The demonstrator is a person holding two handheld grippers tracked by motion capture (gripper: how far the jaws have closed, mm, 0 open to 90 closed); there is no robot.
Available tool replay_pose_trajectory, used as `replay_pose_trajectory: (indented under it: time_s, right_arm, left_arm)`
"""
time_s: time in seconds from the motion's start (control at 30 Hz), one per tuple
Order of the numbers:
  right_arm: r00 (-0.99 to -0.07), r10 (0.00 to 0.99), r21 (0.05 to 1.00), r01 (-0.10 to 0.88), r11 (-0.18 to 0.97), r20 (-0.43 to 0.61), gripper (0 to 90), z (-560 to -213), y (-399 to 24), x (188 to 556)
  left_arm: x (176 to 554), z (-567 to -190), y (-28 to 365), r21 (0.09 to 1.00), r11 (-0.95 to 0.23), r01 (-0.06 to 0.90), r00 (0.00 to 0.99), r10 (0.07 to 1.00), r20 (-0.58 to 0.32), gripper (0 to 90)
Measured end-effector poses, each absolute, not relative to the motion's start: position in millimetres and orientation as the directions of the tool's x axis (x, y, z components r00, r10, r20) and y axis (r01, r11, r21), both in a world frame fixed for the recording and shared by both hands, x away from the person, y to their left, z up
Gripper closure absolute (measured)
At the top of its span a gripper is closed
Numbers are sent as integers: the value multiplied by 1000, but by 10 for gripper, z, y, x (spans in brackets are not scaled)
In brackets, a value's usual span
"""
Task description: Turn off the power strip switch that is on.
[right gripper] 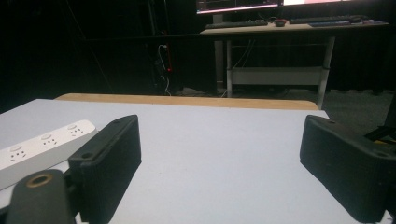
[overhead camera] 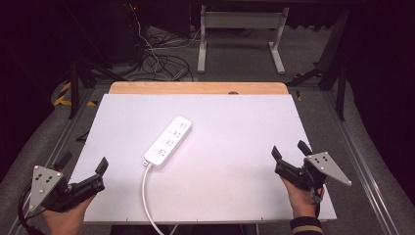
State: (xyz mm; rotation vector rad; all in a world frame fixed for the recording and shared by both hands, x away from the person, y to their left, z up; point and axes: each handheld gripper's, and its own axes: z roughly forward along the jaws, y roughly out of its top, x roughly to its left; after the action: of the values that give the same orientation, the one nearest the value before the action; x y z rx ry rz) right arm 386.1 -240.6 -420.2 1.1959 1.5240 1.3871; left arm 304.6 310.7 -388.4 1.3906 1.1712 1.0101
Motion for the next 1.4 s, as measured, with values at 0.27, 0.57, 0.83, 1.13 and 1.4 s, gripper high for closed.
replay_pose_trajectory:
  time_s: [0.27, 0.57, 0.83, 1.13, 1.4]
  right_arm:
    - [-292, 954, 988, 154, -25, 70, 131, -4192, -2423, 3842]
    - [-297, 953, 987, 162, -18, 66, 131, -4210, -2428, 3845]
    - [-291, 954, 986, 168, -24, 73, 132, -4217, -2456, 3833]
    - [-301, 951, 985, 172, -26, 77, 132, -4222, -2458, 3833]
    - [-301, 951, 985, 170, -24, 75, 133, -4210, -2458, 3828]
  left_arm:
    - [3121, -3850, 3084, 991, -19, 133, 163, 987, -3, 23]
    - [3282, -3803, 3044, 991, -35, 125, 148, 989, 17, 30]
    - [3479, -3759, 2939, 990, -47, 134, 167, 986, 24, 38]
    - [3748, -3758, 2818, 981, -96, 166, 182, 981, 66, 47]
    - [3970, -3843, 2598, 949, -225, 220, 334, 932, 143, 226]
